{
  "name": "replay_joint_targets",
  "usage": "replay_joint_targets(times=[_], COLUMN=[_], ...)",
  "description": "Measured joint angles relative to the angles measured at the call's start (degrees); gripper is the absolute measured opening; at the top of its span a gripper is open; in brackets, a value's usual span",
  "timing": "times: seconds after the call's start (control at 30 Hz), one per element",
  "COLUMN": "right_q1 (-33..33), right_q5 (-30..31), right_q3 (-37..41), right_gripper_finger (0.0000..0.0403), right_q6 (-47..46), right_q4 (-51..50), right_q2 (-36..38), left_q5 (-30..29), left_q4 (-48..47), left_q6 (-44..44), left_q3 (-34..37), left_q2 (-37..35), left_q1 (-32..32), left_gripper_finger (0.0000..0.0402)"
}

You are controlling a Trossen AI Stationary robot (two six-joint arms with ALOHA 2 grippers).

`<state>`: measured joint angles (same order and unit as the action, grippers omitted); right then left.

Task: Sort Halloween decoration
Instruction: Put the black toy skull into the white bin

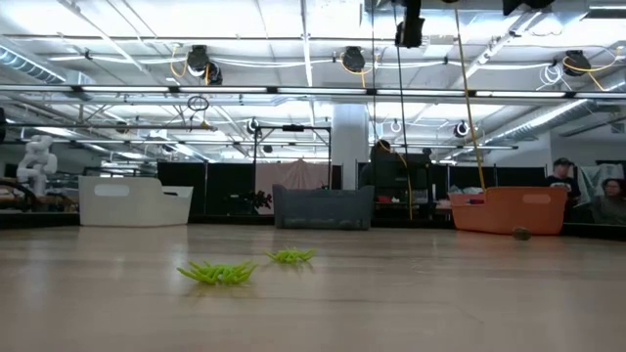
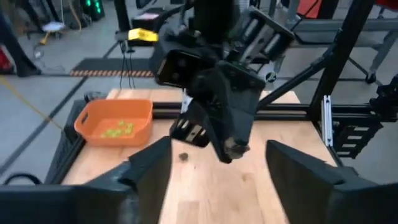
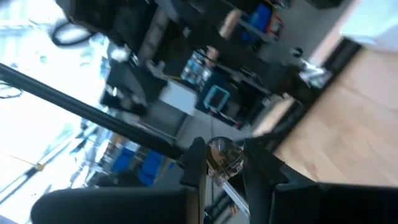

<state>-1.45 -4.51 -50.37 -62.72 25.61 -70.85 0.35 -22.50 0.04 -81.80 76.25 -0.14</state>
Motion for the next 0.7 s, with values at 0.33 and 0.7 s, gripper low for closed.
replay_joint_targets(times=[0.33, 0.7], right_q1=[2.73, 2.99], right_q5=[0.0, 0.0], right_q3=[0.02, 0.02], right_gripper_finger=[0.0054, 0.0056], right_q6=[0.0, 0.0], right_q4=[4.91, 6.03], right_q2=[0.0, 0.0], left_q5=[0.08, -0.53], left_q4=[6.68, 11.68], left_q6=[6.69, 6.74], left_q3=[0.0, -0.02], left_q2=[5.63, 8.82], left_q1=[-1.23, -2.24], left_gripper_finger=[0.0299, 0.0297])
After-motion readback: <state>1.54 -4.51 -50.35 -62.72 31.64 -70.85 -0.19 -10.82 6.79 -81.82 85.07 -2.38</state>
